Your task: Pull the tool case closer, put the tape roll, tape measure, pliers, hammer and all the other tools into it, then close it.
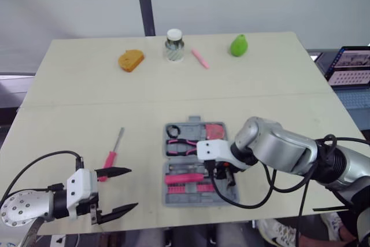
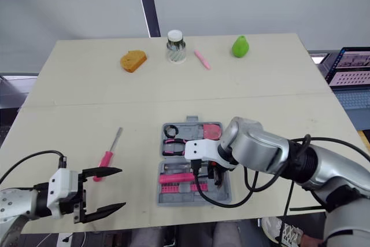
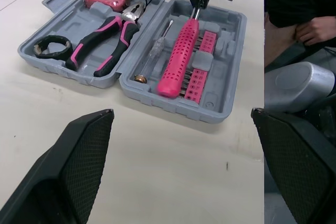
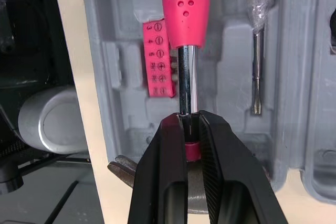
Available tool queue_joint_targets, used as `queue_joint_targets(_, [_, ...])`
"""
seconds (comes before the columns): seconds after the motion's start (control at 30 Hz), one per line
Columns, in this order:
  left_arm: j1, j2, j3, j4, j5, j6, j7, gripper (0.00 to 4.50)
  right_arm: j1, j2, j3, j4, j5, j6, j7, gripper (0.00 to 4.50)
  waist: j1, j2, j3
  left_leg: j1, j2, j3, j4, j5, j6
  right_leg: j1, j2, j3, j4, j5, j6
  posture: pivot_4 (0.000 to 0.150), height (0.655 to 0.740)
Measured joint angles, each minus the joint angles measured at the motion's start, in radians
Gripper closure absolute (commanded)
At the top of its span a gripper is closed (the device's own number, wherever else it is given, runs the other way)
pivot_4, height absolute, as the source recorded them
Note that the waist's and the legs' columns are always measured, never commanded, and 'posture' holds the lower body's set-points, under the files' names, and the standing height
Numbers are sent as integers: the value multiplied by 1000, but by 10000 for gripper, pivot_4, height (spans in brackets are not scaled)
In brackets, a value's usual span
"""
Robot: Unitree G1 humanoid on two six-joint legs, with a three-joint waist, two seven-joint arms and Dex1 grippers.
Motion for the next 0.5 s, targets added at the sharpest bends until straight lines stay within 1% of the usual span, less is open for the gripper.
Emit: queue_joint_targets(0.5, [24, -3, 0, 36, 12, -53, -5, 0, 0, 20, 21, 33, 12, 14, -53, 44504, -1, 0, 0, 0, 0, 0, 0, 0, 0, 0, 0, 0, 0, 0, 0, 1500, 6950])
